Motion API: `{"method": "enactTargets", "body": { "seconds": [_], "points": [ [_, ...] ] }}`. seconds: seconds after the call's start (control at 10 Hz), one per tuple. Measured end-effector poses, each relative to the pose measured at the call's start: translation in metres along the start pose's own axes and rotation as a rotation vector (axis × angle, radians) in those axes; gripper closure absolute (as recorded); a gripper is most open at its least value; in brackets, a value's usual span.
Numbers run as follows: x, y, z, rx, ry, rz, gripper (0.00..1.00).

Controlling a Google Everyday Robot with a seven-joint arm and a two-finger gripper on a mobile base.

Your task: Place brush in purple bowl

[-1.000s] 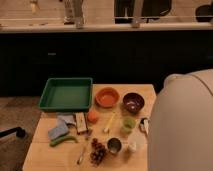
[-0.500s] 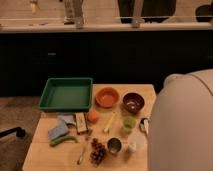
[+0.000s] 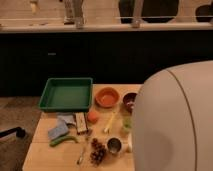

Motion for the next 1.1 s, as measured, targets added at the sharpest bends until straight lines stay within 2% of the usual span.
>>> {"method": "enactTargets", "body": {
  "seconds": [0.2,0.5,0.7,1.1],
  "points": [
    [0.0021,-0.0045,0.0003,-0.004,-0.009,0.074,0.20],
    [0.0001,-0.0034,0.0028,0.015,-0.012,0.199,0.20],
    [0.0001,0.0010,0.0047,0.013,-0.036,0.261,0.20],
    [0.0016,0.0009,0.0051,0.012,-0.045,0.265,0.20]
  ]
}}
